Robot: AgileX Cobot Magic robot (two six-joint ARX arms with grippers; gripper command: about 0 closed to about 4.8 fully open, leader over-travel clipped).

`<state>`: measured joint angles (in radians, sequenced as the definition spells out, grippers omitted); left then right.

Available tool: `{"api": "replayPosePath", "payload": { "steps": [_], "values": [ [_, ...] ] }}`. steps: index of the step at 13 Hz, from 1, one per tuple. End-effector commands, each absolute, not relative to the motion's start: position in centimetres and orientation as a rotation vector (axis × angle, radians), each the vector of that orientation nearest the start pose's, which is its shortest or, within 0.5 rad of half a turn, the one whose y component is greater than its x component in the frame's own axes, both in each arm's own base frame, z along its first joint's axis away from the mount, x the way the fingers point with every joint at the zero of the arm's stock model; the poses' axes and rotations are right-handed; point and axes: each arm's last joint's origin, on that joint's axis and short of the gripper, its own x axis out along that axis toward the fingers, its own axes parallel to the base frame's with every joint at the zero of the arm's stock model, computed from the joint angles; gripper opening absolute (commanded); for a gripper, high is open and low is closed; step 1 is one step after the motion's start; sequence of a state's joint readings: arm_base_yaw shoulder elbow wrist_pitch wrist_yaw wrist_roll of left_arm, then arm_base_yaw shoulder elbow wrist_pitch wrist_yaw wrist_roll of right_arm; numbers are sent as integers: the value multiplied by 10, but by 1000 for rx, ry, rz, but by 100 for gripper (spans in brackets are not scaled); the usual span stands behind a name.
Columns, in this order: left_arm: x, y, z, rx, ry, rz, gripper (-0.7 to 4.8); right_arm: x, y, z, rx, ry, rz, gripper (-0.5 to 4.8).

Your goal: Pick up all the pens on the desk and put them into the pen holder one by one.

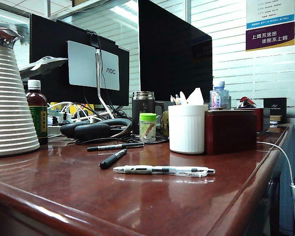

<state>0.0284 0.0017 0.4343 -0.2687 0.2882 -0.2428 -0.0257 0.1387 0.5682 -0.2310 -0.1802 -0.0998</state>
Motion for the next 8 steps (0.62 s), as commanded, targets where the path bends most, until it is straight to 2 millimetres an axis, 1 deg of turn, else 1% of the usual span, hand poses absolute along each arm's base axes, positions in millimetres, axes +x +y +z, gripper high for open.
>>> {"api": "replayPosePath", "payload": {
  "steps": [1, 3, 5, 6, 8],
  "values": [
    [48, -11, 298, -207, -105, -403, 436, 90, 5, 328, -110, -59, 244, 274],
    [65, -13, 306, -222, -7, -474, 436, 114, 9, 335, -97, -33, 414, 274],
    [87, -15, 303, -242, 98, -547, 436, 138, 11, 335, -58, 88, 503, 274],
    [99, -15, 300, -253, 149, -575, 436, 151, 13, 332, -89, 127, 566, 274],
    [113, -23, 296, -164, 173, -541, 436, 171, 32, 328, -175, 157, 691, 274]
  ]
}}
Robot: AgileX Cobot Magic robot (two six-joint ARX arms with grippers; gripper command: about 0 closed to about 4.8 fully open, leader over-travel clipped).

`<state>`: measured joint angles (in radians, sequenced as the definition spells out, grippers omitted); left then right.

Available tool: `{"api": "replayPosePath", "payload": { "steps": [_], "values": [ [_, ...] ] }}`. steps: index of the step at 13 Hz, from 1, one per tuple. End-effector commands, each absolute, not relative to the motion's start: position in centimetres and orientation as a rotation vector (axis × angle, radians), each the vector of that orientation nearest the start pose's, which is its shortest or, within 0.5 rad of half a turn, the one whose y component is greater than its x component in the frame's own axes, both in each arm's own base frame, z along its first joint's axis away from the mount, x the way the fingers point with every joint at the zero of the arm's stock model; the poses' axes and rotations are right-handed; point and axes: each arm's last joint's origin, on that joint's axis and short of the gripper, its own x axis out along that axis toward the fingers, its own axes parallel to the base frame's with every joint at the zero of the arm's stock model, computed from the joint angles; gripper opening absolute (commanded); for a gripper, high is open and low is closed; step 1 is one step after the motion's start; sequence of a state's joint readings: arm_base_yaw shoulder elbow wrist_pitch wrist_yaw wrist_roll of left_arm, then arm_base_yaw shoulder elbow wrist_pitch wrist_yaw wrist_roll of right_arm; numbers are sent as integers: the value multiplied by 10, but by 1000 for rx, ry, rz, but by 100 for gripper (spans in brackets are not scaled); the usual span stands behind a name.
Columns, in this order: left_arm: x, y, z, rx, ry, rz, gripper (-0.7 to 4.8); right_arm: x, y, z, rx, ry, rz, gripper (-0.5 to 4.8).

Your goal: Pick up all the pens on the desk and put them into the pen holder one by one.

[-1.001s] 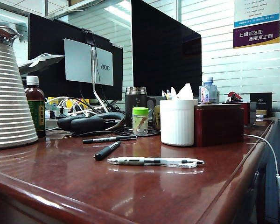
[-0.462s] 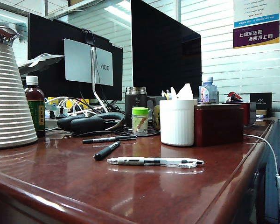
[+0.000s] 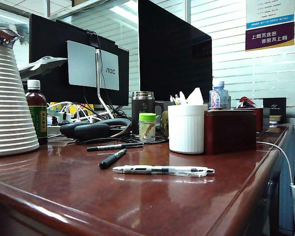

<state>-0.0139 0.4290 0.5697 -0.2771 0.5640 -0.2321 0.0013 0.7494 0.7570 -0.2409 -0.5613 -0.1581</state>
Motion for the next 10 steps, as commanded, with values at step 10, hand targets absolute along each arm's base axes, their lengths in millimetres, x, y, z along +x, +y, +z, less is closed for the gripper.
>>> {"api": "replayPosePath", "payload": {
  "steps": [10],
  "values": [
    [160, -104, 234, 241, 609, -584, 462, 203, 139, 230, -502, 698, 1050, 274]
  ]
}}
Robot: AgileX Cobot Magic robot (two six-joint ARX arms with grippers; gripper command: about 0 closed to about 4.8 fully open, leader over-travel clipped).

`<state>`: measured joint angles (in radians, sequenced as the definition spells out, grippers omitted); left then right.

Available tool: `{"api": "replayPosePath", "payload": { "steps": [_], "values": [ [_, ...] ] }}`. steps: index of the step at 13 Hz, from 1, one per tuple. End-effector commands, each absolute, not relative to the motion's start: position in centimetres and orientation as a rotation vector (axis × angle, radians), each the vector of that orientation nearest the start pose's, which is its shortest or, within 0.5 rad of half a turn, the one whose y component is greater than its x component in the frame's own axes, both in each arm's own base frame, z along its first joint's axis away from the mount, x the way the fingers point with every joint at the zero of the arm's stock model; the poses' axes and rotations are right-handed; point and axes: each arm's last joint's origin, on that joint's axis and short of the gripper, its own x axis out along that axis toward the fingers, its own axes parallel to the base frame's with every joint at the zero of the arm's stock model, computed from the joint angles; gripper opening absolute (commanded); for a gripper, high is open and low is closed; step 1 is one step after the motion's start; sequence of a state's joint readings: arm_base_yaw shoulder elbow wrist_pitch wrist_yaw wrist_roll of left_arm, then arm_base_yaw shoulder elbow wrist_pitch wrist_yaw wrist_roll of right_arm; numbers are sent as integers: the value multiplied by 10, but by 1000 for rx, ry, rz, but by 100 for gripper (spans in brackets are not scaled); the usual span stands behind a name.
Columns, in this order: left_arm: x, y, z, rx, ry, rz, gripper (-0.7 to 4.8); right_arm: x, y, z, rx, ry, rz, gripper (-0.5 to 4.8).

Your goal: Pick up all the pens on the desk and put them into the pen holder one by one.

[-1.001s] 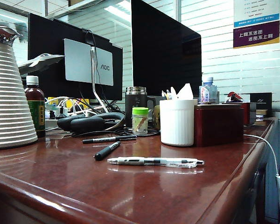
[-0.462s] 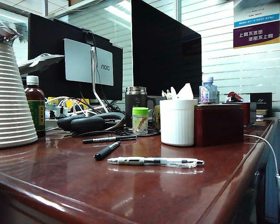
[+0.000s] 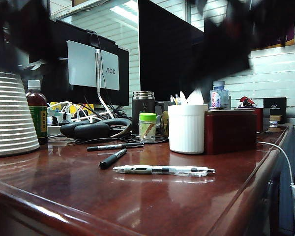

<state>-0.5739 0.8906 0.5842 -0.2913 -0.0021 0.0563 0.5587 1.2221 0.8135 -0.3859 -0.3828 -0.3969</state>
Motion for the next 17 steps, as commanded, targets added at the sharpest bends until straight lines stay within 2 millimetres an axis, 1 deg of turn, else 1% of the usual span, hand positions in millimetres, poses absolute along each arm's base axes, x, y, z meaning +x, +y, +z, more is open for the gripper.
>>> {"api": "replayPosePath", "payload": {
  "steps": [1, 3, 5, 8, 10, 12, 13, 17],
  "values": [
    [163, -106, 233, 228, 605, -592, 462, 205, 141, 225, -524, 709, 1062, 274],
    [169, -111, 233, 208, 580, -599, 462, 208, 143, 218, -610, 693, 1111, 274],
    [180, -118, 238, 210, 593, -599, 462, 213, 146, 208, -669, 692, 1132, 274],
    [191, -127, 241, 196, 615, -657, 462, 225, 153, 189, -670, 730, 1137, 274],
    [191, -127, 238, 202, 639, -656, 462, 230, 155, 178, -673, 759, 1136, 274],
    [190, -126, 237, 207, 658, -655, 462, 232, 157, 172, -673, 769, 1138, 269],
    [190, -126, 236, 209, 667, -654, 462, 234, 158, 171, -673, 751, 1135, 260],
    [188, -125, 234, 216, 695, -652, 461, 241, 163, 171, -661, 687, 1132, 260]
  ]
}}
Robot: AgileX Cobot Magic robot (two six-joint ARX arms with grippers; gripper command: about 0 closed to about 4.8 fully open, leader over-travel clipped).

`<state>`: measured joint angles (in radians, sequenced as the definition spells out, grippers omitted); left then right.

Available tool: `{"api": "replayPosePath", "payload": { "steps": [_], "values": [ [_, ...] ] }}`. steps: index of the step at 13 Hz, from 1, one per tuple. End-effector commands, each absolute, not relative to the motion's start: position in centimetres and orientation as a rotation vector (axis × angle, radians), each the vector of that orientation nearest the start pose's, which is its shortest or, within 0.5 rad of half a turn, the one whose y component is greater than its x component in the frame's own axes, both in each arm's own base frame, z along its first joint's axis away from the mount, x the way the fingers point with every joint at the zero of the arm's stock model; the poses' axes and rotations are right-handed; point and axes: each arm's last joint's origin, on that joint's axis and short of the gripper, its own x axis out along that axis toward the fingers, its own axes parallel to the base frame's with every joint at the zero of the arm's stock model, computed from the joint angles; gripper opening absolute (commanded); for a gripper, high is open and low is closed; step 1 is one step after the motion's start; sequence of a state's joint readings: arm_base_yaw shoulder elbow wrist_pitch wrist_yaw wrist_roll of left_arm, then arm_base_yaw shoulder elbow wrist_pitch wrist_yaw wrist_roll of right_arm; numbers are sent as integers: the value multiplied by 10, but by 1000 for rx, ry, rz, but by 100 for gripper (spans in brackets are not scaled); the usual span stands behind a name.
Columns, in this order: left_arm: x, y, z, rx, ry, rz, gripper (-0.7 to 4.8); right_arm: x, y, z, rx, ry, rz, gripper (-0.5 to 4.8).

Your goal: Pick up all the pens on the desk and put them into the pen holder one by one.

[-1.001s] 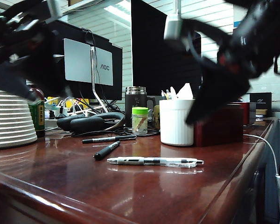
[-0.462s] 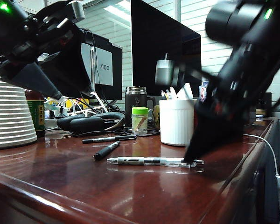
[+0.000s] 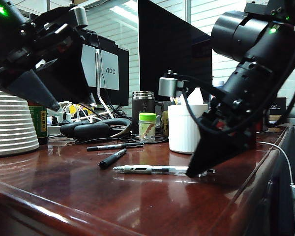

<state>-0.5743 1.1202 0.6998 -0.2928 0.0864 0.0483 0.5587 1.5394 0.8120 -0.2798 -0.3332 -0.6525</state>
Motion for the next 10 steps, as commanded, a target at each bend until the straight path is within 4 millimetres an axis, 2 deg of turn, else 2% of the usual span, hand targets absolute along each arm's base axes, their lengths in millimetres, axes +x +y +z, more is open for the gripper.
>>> {"api": "replayPosePath", "payload": {
  "steps": [1, 3, 8, 9, 10],
  "values": [
    [188, -125, 233, 218, 702, -652, 461, 242, 165, 171, -650, 682, 1146, 260],
    [188, -125, 233, 218, 703, -651, 461, 244, 171, 172, -640, 683, 1151, 260],
    [188, -124, 233, 222, 708, -644, 461, 253, 206, 157, -660, 739, 1206, 260],
    [187, -124, 233, 223, 711, -644, 461, 252, 208, 153, -670, 753, 1206, 222],
    [187, -124, 232, 225, 715, -642, 461, 251, 207, 151, -675, 777, 1204, 132]
  ]
}}
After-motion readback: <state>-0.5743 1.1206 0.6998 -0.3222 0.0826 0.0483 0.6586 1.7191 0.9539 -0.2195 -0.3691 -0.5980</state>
